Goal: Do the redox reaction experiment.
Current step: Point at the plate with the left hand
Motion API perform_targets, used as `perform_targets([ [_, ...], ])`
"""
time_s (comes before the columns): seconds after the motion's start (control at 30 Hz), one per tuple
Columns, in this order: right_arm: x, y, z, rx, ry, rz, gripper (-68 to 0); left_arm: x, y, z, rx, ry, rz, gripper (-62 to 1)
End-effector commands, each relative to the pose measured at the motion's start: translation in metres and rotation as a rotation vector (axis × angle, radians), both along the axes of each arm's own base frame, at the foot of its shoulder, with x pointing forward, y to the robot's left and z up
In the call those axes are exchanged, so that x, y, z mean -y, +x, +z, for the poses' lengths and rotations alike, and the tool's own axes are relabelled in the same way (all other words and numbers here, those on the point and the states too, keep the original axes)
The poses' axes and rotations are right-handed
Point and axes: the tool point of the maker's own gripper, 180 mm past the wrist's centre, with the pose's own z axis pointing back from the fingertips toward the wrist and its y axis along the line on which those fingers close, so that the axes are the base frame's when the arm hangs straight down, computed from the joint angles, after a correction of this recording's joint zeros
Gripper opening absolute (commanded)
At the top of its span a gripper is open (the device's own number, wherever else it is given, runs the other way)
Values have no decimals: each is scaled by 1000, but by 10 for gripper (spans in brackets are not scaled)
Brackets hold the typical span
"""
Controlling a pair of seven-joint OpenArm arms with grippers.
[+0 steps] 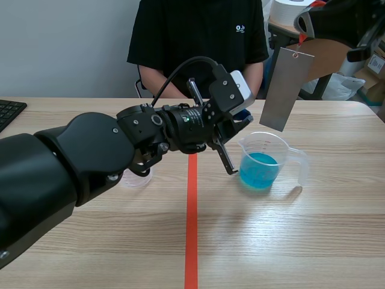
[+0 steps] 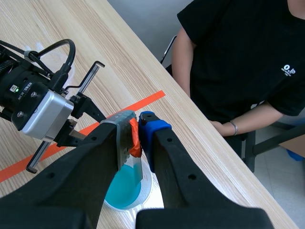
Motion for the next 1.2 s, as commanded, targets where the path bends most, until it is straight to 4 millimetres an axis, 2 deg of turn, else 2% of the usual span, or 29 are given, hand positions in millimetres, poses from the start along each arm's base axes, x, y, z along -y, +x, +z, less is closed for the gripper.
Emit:
perform_targets([
  [0.0,1,1,11,32,12,4,-660,-3,4,15,42,-32,-10,-562],
  [0.23,0,0,10,34,9,14,-660,-47,-7,11,40,-17,24,-562],
  [0.37,0,0,10,34,8,14,-660,-81,-24,8,27,-5,44,-562],
  [0.5,1,0,10,34,8,14,-660,-126,-42,10,1,-1,105,-562],
  [0.77,1,1,10,35,2,11,-660,-215,-88,10,-71,21,275,-562],
  [1.0,2,2,9,34,13,8,-660,-282,-132,-17,-203,48,491,-562],
  [1.17,6,2,0,25,13,-2,-660,-315,-171,-31,-272,39,613,-562],
])
